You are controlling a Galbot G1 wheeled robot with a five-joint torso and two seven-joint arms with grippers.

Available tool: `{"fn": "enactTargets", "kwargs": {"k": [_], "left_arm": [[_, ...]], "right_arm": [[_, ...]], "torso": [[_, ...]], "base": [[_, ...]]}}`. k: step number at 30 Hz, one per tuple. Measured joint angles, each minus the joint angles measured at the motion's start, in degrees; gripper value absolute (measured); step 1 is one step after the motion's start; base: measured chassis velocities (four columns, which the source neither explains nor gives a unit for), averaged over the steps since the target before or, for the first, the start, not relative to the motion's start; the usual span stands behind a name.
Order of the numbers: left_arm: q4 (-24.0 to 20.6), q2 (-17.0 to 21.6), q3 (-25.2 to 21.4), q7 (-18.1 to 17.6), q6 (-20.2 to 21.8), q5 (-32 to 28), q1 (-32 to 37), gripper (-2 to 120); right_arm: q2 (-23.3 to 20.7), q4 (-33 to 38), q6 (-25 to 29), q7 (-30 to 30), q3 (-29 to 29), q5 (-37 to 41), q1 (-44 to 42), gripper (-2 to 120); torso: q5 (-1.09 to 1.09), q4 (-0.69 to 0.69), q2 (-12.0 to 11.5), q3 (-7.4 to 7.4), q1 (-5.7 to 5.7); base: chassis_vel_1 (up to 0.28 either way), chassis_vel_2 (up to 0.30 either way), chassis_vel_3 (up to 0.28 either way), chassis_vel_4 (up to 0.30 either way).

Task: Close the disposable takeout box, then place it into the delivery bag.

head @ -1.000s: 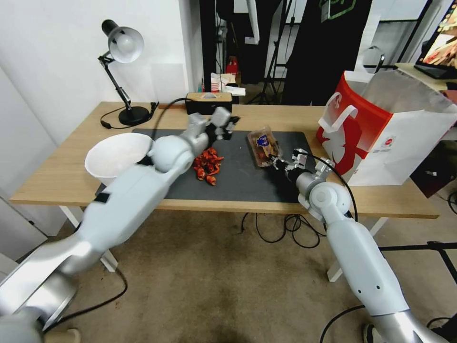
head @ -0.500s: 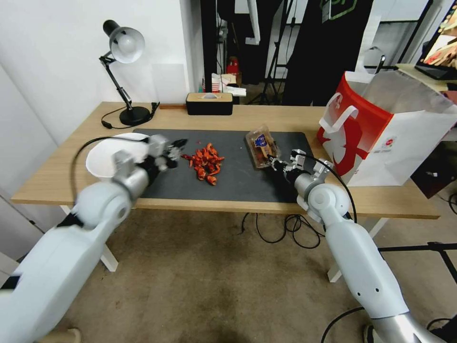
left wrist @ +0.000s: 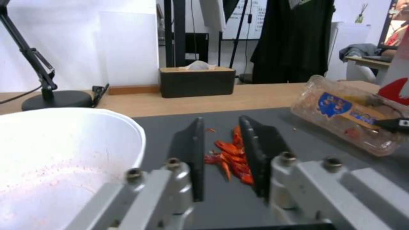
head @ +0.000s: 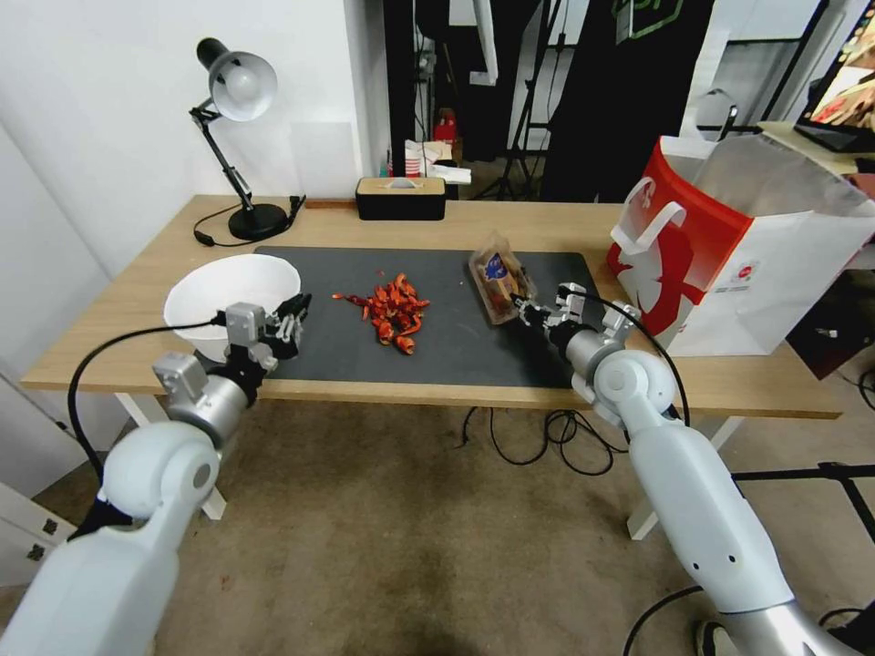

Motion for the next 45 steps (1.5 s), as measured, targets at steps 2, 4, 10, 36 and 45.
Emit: {"fn": "enactTargets", "kwargs": {"k": [2,4,10,36,45], "left_arm": [[-0.35,-0.17,0.07,-0.01,-0.51,0.14,0.84,36],[-0.49,-0.31,0.25,-0.18,-0.59,0.16,1.21,41],[-0.94,-1.33,1.40,-0.68,-1.02,0.77,2.29,65],[-3.62,-3.60,1.04,-1.72,-2.44,1.04,7.05,100],[-5.72,-3.57,0.54,-1.78,-2.51,1.16,8.31,100]], "right_arm": [[-0.02,0.38,0.02,-0.19,0.02,0.02,-0.24,5],[-0.01,0.52,0.02,-0.27,0.06,0.03,-0.34,5],[0.20,0.76,0.03,-0.50,0.37,0.02,-0.69,5],[-3.43,7.08,0.35,-0.82,-0.67,2.46,1.49,5],[-11.54,14.96,0.35,1.54,3.44,11.24,5.52,5]], "torso": [[0.00,0.00,0.00,0.00,0.00],[0.00,0.00,0.00,0.00,0.00],[-0.01,0.00,0.00,0.00,0.01],[0.01,0.01,0.00,0.01,0.01],[0.00,0.00,0.00,0.00,0.00]], "base": [[0.000,0.000,0.000,0.000],[0.000,0.000,0.000,0.000],[0.000,0.000,0.000,0.000],[0.000,0.000,0.000,0.000],[0.000,0.000,0.000,0.000]]}}
